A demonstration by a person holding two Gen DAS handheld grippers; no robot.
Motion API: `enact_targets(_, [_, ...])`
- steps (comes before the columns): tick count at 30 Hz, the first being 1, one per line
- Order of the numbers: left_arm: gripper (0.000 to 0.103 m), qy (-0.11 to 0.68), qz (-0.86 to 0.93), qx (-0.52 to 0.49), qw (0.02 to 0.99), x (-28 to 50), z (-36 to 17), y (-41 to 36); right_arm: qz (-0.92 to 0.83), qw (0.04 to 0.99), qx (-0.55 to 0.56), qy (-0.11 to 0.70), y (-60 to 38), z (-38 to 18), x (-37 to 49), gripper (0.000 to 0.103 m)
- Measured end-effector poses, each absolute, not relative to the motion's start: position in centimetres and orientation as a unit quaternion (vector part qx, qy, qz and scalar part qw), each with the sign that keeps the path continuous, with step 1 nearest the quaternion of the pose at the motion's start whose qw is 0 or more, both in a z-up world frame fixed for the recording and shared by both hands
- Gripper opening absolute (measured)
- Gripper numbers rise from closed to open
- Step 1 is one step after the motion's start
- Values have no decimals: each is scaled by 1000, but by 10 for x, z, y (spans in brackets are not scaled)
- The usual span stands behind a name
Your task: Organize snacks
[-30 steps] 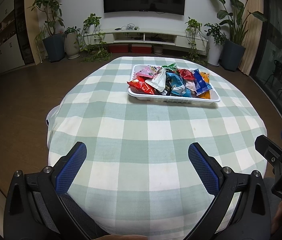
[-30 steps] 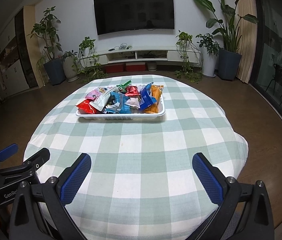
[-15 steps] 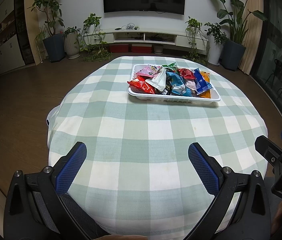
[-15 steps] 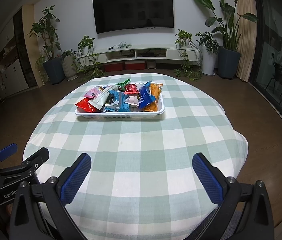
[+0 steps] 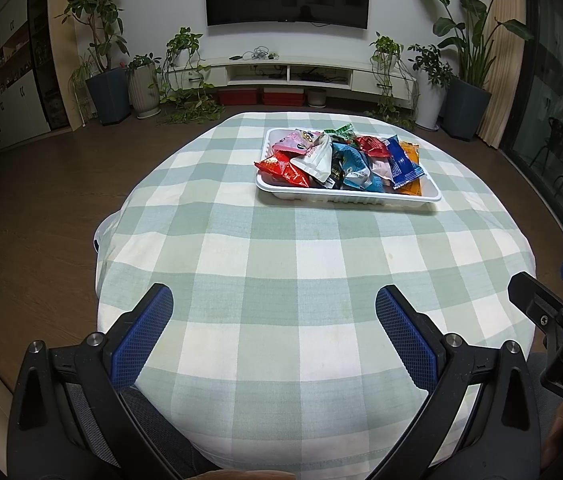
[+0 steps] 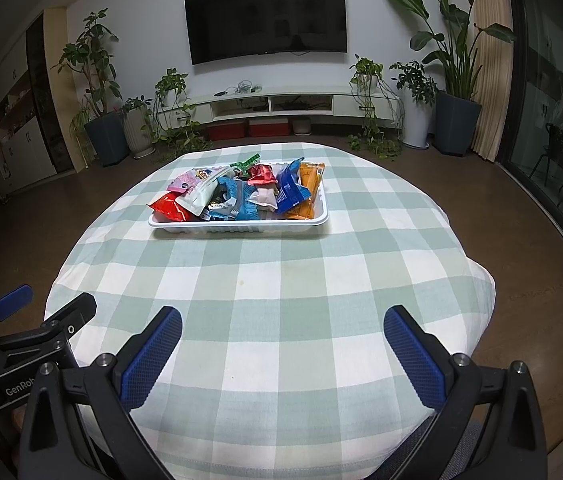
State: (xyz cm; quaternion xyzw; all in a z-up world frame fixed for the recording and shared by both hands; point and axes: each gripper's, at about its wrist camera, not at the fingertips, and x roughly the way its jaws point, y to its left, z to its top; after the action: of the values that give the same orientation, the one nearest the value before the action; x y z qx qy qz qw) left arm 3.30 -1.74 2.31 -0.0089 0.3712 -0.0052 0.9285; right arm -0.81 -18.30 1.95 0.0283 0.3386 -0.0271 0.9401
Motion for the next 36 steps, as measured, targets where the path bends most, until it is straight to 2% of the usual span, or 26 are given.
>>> enact_targets(36, [103,373,-5,-6,928,30,21,-16,-27,939,28,342,-183,22,-9,103])
